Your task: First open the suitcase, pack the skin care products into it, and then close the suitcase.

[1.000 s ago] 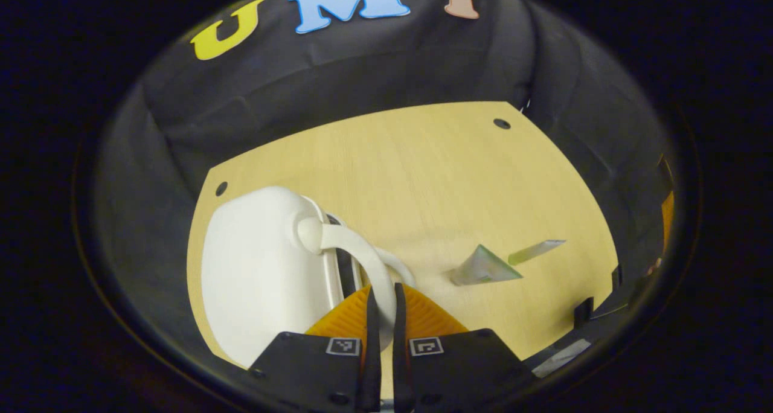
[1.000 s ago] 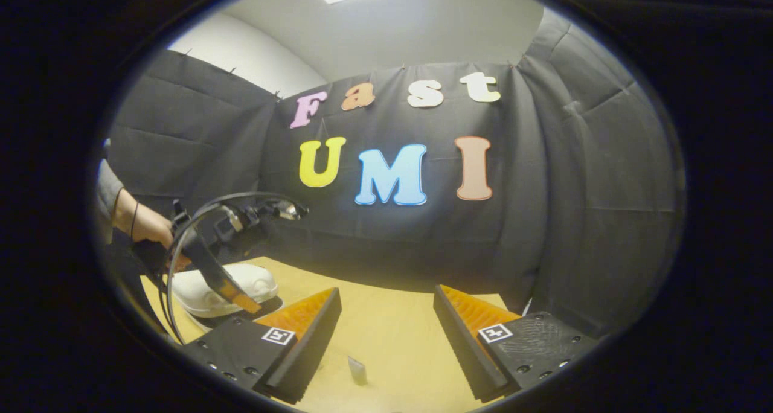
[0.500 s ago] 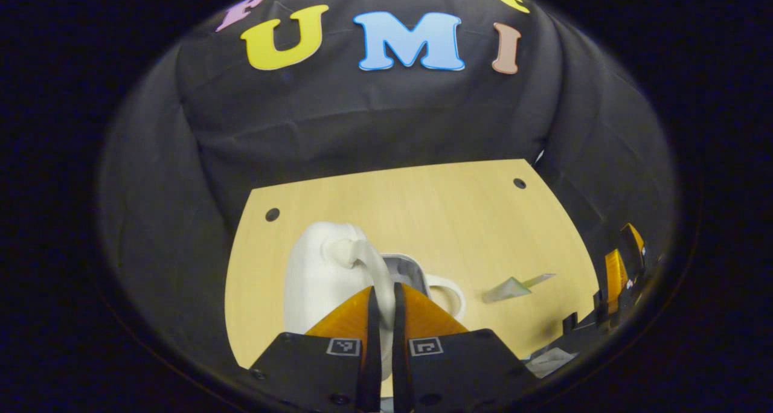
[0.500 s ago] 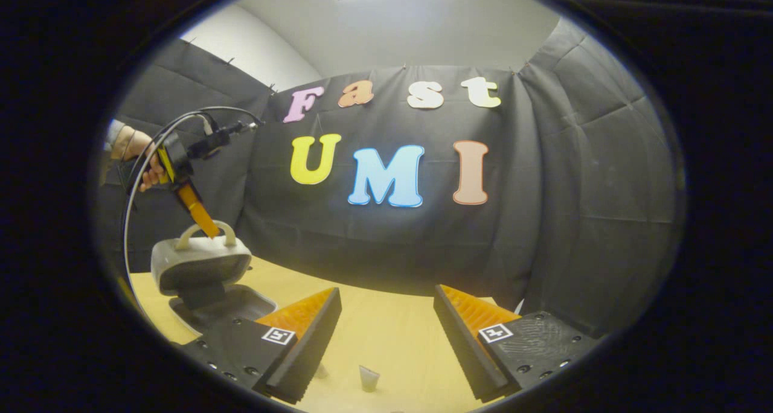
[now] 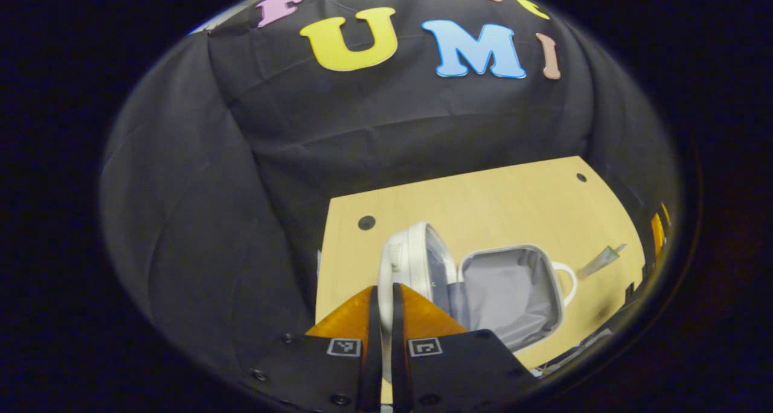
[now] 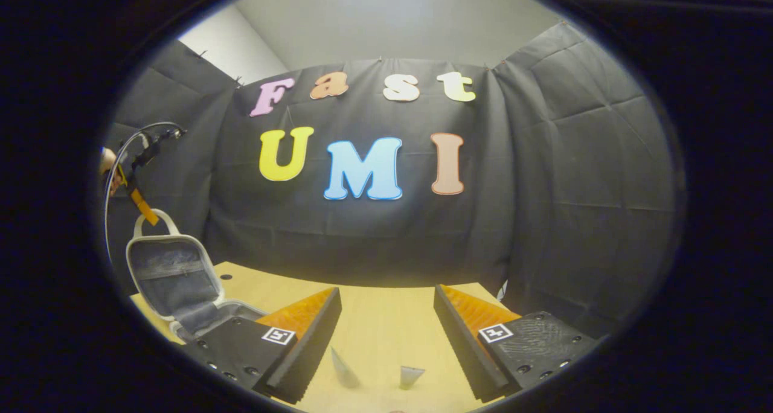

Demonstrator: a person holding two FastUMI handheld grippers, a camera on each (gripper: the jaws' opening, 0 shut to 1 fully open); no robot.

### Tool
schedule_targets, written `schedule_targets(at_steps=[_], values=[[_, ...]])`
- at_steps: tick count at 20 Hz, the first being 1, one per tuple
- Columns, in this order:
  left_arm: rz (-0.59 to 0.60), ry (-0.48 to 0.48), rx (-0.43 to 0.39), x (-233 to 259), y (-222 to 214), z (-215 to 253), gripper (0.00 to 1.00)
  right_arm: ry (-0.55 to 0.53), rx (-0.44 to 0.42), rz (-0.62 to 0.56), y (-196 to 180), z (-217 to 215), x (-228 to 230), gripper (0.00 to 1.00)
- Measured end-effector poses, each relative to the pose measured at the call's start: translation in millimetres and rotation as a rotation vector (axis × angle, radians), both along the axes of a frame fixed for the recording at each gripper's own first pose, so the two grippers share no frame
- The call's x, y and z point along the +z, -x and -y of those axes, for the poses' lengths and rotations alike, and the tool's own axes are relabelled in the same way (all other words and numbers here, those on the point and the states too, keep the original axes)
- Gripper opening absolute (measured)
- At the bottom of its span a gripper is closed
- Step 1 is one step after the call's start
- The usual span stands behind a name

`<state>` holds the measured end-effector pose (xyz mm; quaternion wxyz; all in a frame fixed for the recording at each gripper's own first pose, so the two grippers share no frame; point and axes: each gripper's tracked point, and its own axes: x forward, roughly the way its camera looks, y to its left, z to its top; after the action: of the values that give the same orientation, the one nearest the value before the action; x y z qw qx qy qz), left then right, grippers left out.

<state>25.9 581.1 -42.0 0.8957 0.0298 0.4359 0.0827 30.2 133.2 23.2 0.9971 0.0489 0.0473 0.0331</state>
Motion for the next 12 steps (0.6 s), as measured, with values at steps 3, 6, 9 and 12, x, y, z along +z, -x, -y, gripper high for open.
schedule_targets(at_steps=[3,6,9,12], values=[[-0.03,0.001,0.028,-59,11,-66,0.14,0.054,-0.052,0.023,6,-9,15,0.94],[-0.072,0.056,0.08,-117,22,-110,0.14,0.071,-0.051,0.054,14,-28,28,0.94],[-0.127,0.105,0.117,-171,38,-135,0.14,0.077,-0.036,0.076,19,-44,36,0.94],[-0.16,0.144,0.156,-210,48,-146,0.15,0.092,-0.02,0.075,24,-57,39,0.94]])
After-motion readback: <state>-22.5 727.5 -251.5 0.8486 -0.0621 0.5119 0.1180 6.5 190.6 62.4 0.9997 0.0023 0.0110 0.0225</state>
